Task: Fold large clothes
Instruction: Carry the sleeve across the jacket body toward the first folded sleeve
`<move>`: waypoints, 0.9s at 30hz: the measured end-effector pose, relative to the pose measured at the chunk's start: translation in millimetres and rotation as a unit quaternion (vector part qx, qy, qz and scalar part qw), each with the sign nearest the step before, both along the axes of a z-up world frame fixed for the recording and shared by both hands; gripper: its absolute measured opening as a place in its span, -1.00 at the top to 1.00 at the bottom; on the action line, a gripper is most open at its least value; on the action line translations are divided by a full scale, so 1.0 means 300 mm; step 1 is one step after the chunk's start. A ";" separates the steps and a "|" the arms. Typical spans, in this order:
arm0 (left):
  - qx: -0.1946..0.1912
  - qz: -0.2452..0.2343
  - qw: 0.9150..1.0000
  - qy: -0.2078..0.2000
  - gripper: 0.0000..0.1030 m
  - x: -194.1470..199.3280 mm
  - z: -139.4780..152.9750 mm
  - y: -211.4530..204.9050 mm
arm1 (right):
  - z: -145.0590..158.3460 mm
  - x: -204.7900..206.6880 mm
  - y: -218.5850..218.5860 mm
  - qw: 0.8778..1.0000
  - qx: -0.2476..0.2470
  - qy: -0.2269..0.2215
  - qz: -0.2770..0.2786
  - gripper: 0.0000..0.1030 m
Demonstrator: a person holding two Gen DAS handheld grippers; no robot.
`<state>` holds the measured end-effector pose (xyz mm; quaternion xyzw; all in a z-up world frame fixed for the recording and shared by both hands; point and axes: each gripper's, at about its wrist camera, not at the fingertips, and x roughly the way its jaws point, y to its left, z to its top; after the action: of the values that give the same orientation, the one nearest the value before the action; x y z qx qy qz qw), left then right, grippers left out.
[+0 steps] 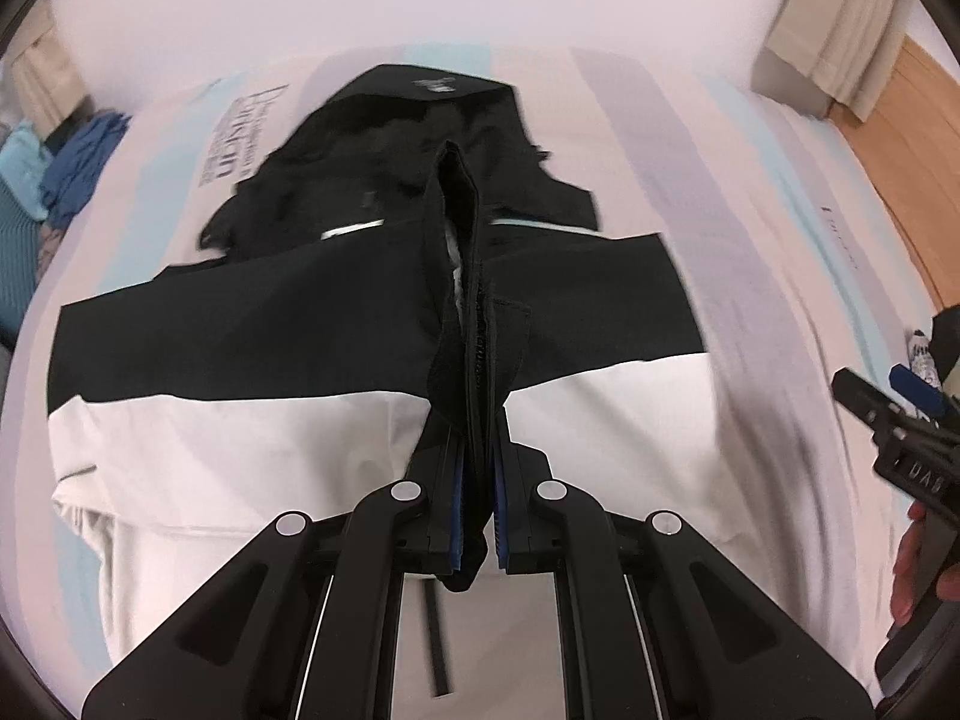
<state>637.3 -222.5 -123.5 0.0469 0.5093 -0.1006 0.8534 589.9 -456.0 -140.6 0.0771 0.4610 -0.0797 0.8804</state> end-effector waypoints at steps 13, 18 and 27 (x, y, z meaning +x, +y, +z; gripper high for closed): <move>0.012 -0.034 0.999 0.003 0.89 -0.002 -0.069 -0.276 | -0.022 -0.053 -0.162 1.000 -0.002 -0.002 -0.005 -0.82; 0.032 -0.034 0.999 0.003 0.89 0.003 -0.137 -0.353 | -0.056 -0.074 -0.224 1.000 -0.006 0.000 -0.001 -0.82; 0.075 -0.023 0.997 0.011 0.89 0.024 -0.254 -0.448 | -0.131 -0.148 -0.340 1.000 0.010 0.011 -0.016 -0.82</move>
<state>644.6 -357.0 -199.6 0.1209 0.5239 -0.0822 0.8391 545.4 -557.9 -179.8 0.0922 0.4701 -0.0905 0.8731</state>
